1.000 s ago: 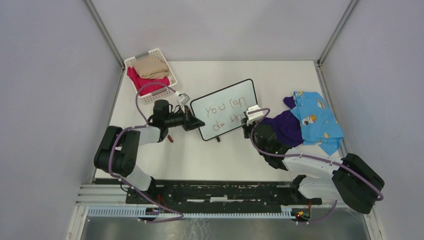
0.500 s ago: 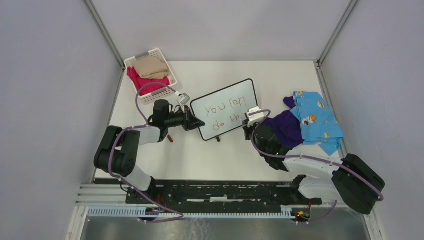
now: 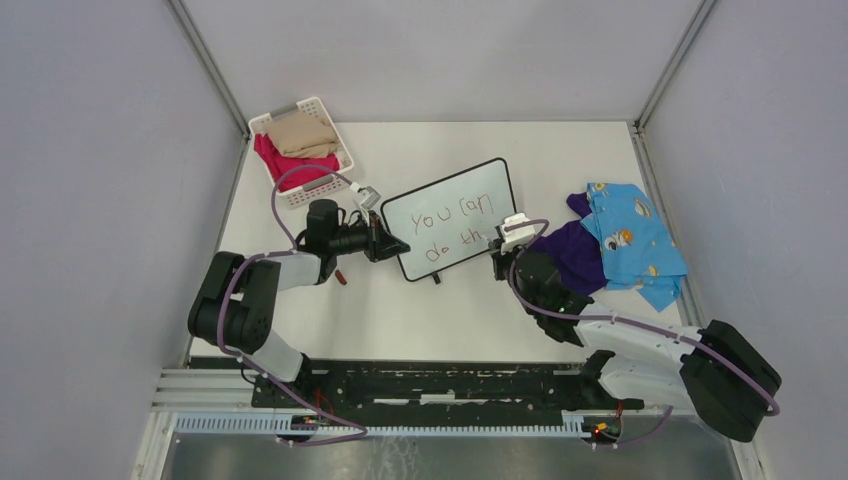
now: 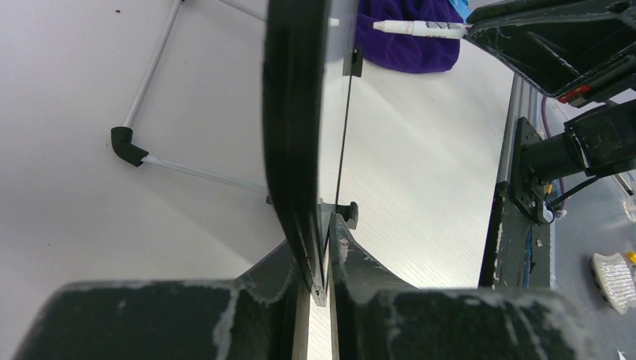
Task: Write a sentence on the whiteboard
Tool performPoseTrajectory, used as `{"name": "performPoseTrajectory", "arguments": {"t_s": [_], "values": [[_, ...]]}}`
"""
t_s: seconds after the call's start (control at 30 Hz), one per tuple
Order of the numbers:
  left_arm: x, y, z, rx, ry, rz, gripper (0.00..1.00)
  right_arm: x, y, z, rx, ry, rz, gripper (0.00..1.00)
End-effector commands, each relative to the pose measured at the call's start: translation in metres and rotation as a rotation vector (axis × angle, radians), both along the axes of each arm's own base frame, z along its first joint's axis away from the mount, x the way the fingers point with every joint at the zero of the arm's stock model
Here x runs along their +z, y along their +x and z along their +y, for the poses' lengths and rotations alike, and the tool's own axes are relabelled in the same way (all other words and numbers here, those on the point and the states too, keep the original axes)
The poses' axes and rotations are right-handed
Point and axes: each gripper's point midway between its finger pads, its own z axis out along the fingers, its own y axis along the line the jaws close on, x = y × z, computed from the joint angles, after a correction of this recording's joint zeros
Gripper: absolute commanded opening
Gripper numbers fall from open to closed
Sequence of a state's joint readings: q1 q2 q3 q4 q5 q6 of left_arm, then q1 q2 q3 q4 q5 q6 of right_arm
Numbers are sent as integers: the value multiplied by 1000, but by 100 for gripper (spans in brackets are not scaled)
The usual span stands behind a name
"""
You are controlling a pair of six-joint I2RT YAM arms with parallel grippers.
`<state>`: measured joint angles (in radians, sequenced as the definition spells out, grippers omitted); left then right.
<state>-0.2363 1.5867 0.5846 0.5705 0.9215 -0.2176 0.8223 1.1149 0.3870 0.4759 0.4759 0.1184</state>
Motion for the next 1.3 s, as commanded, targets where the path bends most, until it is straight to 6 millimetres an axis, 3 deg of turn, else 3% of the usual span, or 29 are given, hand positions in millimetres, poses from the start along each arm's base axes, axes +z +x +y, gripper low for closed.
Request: {"name": "performPoseTrajectory", "arguments": {"t_s": [0.0, 0.47, 1.27], "values": [[-31, -1, 7, 32, 108, 22, 2, 30, 6, -1, -26, 69, -78, 0], [-31, -1, 6, 27, 115, 18, 2, 47, 20, 9, -13, 96, -112, 0], [-32, -1, 6, 29, 118, 20, 2, 1, 10, -5, -35, 56, -13, 0]]}}
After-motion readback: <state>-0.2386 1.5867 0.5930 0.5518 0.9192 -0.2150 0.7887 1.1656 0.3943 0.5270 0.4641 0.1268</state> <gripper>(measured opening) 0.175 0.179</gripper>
